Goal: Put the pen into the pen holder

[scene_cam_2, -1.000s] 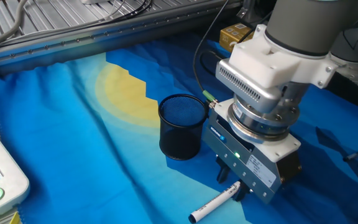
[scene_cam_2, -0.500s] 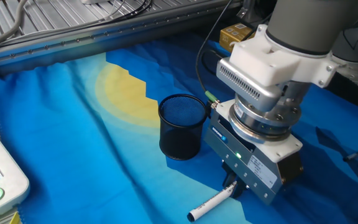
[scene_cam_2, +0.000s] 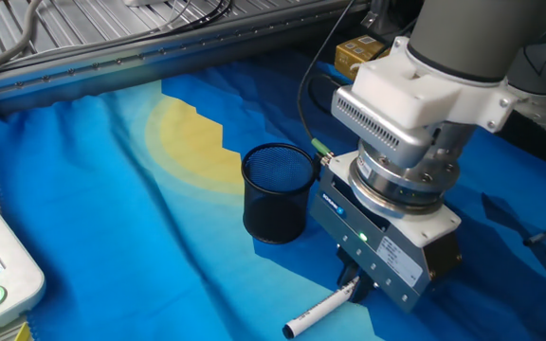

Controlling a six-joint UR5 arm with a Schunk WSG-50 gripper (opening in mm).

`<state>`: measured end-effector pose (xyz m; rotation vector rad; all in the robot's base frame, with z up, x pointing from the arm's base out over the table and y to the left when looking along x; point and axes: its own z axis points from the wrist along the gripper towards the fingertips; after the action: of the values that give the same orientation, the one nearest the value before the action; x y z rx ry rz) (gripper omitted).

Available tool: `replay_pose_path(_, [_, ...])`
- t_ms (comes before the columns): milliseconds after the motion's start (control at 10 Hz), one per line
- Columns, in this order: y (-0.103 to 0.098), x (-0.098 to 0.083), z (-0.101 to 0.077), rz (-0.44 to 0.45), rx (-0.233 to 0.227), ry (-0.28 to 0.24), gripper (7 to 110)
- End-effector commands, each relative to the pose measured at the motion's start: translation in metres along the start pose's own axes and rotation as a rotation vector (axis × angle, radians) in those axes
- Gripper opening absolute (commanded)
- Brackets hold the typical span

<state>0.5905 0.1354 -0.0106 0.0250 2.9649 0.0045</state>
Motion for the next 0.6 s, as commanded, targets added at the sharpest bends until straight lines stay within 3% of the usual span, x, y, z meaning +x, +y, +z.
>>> replay_pose_path(0, [-0.005, -0.002, -0.009, 0.018, 0.014, 0.003, 7])
replay_pose_path(500, [-0.009, 0.001, -0.042, 0.030, 0.029, 0.025, 7])
